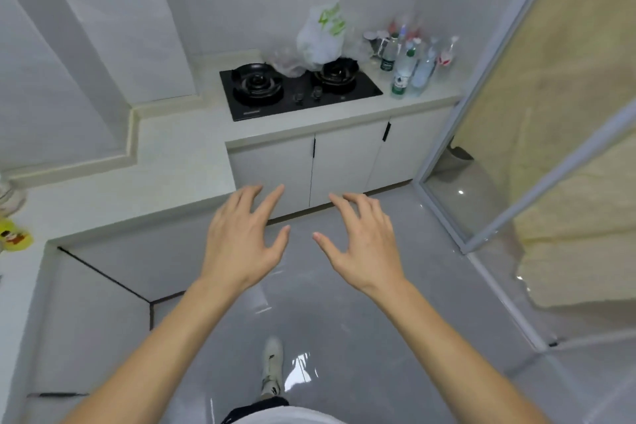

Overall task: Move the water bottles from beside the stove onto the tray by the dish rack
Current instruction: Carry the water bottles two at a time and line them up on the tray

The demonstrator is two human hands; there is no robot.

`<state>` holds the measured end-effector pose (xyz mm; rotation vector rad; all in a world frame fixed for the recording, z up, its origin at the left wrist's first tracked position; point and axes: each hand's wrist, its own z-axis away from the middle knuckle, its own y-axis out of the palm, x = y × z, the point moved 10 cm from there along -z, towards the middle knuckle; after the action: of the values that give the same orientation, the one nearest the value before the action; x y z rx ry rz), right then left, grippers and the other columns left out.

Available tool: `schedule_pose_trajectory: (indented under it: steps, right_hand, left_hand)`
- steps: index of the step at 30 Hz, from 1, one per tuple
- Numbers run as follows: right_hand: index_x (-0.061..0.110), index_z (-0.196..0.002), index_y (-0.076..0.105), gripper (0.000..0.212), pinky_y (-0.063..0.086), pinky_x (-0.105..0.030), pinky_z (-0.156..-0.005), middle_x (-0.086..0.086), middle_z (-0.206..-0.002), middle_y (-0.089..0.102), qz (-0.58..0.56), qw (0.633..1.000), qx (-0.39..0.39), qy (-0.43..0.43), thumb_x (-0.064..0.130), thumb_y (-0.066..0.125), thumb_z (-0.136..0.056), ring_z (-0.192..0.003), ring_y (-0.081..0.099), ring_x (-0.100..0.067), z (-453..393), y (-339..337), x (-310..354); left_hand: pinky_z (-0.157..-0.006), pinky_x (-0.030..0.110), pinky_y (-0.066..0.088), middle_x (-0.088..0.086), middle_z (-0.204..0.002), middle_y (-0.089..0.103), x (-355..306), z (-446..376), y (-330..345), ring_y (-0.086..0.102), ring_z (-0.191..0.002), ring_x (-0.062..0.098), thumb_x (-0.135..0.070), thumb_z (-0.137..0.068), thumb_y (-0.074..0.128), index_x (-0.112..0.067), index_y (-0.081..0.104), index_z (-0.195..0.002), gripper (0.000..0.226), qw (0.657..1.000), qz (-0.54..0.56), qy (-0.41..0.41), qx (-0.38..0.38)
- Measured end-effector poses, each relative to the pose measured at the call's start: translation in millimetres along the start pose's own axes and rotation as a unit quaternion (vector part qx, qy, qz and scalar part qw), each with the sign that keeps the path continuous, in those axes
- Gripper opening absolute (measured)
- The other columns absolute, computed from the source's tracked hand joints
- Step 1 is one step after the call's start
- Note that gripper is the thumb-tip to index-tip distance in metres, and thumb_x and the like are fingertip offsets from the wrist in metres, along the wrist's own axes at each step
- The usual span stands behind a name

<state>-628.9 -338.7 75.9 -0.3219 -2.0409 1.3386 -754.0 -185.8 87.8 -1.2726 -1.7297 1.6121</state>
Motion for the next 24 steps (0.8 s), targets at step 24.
schedule_pose_trajectory:
  steps: [24]
  right_hand:
    - [0.025,-0.151,0.049,0.071,0.046,-0.04,-0.104,0.0,-0.145,0.051,0.047,0.985,-0.079,0.147,0.068,0.051,-0.094,-0.132,0.048,-0.022,-279.0,-18.0,-233.8]
  left_hand:
    - [-0.107,0.045,0.047,0.005,-0.153,0.049,-108.7,-391.9,118.2,0.045,-0.142,0.026,-0.057,-0.092,0.053,-0.029,0.041,-0.159,0.073,0.983,0.025,0.176,0.045]
